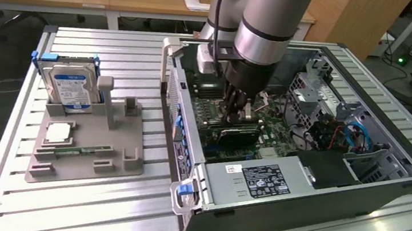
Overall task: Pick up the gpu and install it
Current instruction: 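Press down on the gpu until it lock into place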
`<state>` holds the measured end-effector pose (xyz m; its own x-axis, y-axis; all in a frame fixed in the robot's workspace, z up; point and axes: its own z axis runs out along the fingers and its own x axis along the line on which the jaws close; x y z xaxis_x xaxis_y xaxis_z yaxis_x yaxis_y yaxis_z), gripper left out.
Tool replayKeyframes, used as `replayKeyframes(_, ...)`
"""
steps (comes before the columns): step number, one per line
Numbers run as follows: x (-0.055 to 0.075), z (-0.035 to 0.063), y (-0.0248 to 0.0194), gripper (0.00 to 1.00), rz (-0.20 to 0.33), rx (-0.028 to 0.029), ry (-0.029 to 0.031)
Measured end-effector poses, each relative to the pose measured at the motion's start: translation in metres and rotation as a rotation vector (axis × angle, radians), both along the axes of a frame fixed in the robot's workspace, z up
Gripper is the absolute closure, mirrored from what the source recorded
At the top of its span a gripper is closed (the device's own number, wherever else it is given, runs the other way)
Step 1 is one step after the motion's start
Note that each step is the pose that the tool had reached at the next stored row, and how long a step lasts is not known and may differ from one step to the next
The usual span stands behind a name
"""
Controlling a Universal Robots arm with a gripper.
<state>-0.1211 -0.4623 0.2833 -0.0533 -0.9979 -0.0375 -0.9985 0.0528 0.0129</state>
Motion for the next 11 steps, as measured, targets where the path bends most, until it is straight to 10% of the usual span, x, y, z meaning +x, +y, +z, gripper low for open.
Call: replayKeyframes(11, -0.022, 0.0, 0.0013, 0.89, 0.0, -0.0002, 0.0)
